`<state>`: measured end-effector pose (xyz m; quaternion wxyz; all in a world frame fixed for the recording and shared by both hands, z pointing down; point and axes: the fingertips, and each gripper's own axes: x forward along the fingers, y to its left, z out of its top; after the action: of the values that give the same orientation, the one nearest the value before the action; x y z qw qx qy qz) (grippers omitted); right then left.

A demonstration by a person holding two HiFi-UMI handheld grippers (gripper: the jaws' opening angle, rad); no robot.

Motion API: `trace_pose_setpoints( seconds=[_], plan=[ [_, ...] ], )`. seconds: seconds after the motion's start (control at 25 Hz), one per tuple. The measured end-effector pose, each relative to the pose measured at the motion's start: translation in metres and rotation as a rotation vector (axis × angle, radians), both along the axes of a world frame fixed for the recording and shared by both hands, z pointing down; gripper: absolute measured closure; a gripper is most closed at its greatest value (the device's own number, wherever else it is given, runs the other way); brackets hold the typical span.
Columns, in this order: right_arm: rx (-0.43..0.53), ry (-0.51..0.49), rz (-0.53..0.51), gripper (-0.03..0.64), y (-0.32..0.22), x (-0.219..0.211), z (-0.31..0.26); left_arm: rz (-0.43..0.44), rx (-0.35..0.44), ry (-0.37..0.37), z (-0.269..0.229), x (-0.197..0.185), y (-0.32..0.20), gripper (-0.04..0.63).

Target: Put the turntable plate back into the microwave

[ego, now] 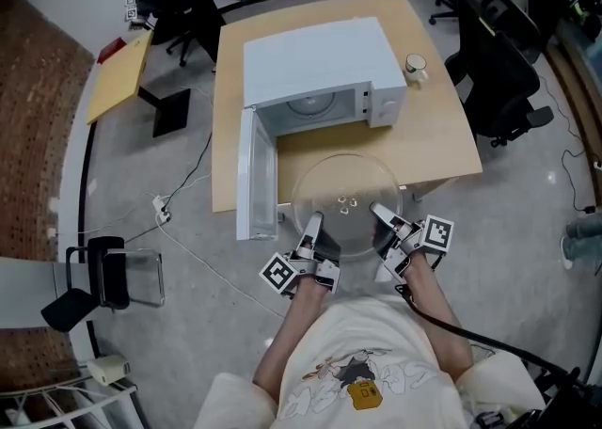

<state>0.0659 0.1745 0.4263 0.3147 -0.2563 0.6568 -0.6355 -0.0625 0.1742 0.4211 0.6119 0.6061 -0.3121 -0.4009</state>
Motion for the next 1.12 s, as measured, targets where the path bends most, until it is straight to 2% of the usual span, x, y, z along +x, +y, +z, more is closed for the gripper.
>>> trace_pose_setpoints(
  seconds=[0.28, 0.44, 0.56, 0.68, 0.84, 1.12],
  plan=[
    [0.003, -0.016, 0.027, 0.584, 0.01, -0.001, -0.005, 0.025, 0.008, -0.011, -0.009, 0.001, 0.006, 0.569],
    [-0.002, -0.047, 0.066, 0.585, 0.019, 0.003, -0.005, 0.06, 0.02, -0.041, -0.018, 0.006, 0.009, 0.569],
    [-0.015, -0.08, 0.099, 0.586, 0.024, 0.003, -0.003, 0.096, -0.002, -0.042, -0.023, 0.008, 0.011, 0.569],
    [-0.015, -0.071, 0.105, 0.586, 0.02, 0.001, -0.002, 0.109, -0.013, -0.05, -0.02, 0.003, 0.006, 0.568],
    [-0.014, -0.038, 0.07, 0.586, -0.001, -0.002, -0.009, 0.079, -0.037, -0.026, -0.016, 0.0, -0.01, 0.569],
    [-0.025, -0.066, -0.043, 0.583, -0.052, 0.009, -0.005, -0.004, -0.05, -0.047, -0.011, 0.01, -0.049, 0.568]
  ],
)
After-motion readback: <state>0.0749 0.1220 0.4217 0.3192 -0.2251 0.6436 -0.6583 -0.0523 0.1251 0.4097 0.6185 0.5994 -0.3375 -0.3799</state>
